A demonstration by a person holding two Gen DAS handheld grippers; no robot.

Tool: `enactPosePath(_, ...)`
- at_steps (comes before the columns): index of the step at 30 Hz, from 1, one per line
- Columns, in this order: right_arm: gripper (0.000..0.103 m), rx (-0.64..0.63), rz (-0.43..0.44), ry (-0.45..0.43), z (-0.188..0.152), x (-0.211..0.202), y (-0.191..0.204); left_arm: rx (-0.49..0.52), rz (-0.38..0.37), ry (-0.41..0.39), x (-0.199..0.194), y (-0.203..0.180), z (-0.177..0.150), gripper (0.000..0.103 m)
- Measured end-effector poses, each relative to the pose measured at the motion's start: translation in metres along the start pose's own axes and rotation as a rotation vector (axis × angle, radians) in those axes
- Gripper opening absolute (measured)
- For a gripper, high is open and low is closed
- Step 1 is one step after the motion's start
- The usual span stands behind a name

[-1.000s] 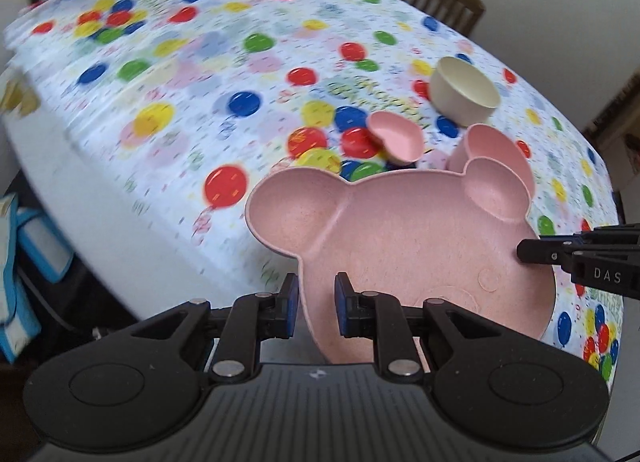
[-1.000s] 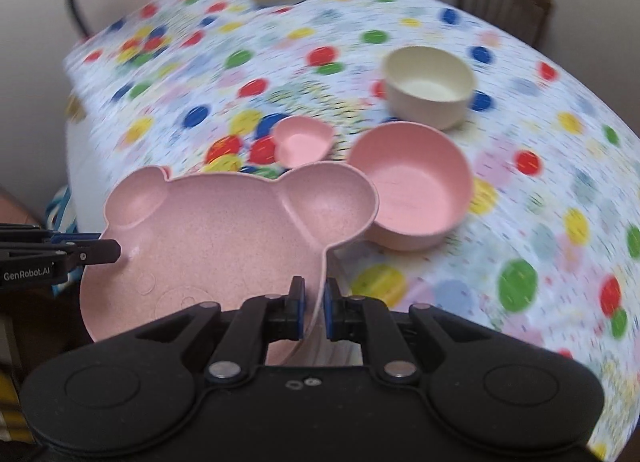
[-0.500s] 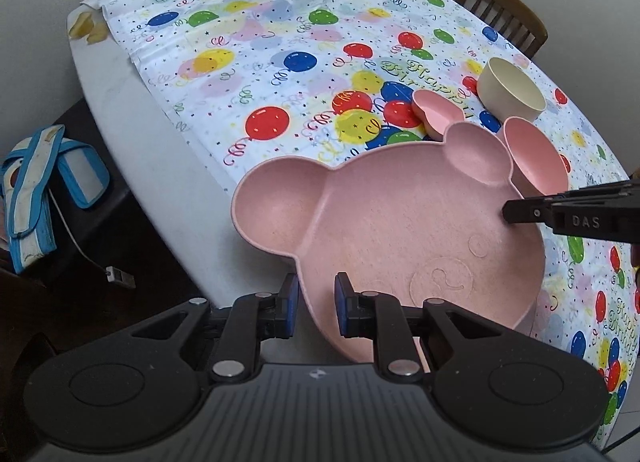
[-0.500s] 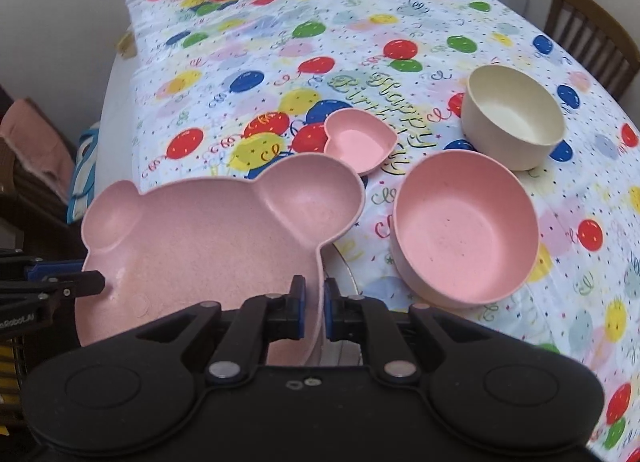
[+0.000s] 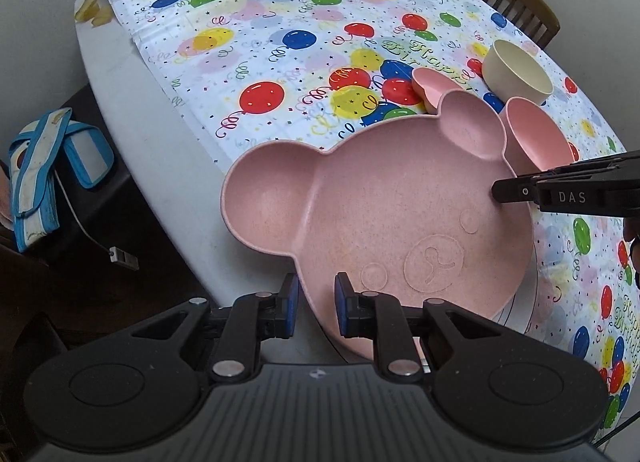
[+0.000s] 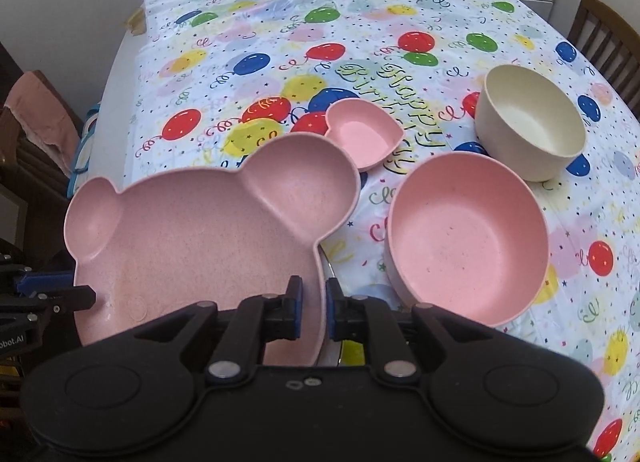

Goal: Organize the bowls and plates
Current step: 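Lift the bear-shaped plate with both grippers and lower it onto the white plates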

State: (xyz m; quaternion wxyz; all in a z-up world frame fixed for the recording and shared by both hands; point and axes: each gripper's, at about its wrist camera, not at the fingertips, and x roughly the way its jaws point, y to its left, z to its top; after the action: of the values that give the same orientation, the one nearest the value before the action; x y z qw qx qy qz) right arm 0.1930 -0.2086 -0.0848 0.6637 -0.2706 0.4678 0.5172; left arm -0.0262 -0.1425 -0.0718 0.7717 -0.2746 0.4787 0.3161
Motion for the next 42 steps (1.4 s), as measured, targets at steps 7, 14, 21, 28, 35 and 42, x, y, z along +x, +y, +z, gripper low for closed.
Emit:
enactPosePath(7,0.020,-0.016,-0.009,0.023,0.002,-0.001,0.005,-0.019,-0.013,0.014,-0.003,0.000,-0.003,0.018)
enactPosePath(14,0.024,-0.024,-0.013,0.022,0.002,-0.011,0.007,-0.026,-0.016,0.016,-0.009,-0.004,-0.005,0.019)
enactPosePath(21,0.033,-0.033,-0.014,0.001,0.001,-0.026,0.007,-0.045,-0.025,0.009,-0.018,-0.006,-0.009,0.022)
enactPosePath(28,0.039,-0.040,-0.012,-0.023,-0.004,-0.045,0.005,-0.029,-0.039,-0.022,-0.032,-0.015,-0.009,0.022)
enactPosePath(35,0.048,-0.039,-0.028,-0.055,-0.007,-0.069,-0.009,0.032,-0.091,-0.070,-0.040,-0.043,0.008,0.022)
enactPosePath(42,0.059,-0.014,-0.057,-0.097,-0.004,-0.087,-0.034,0.074,-0.109,-0.133,-0.040,-0.074,0.036,0.067)
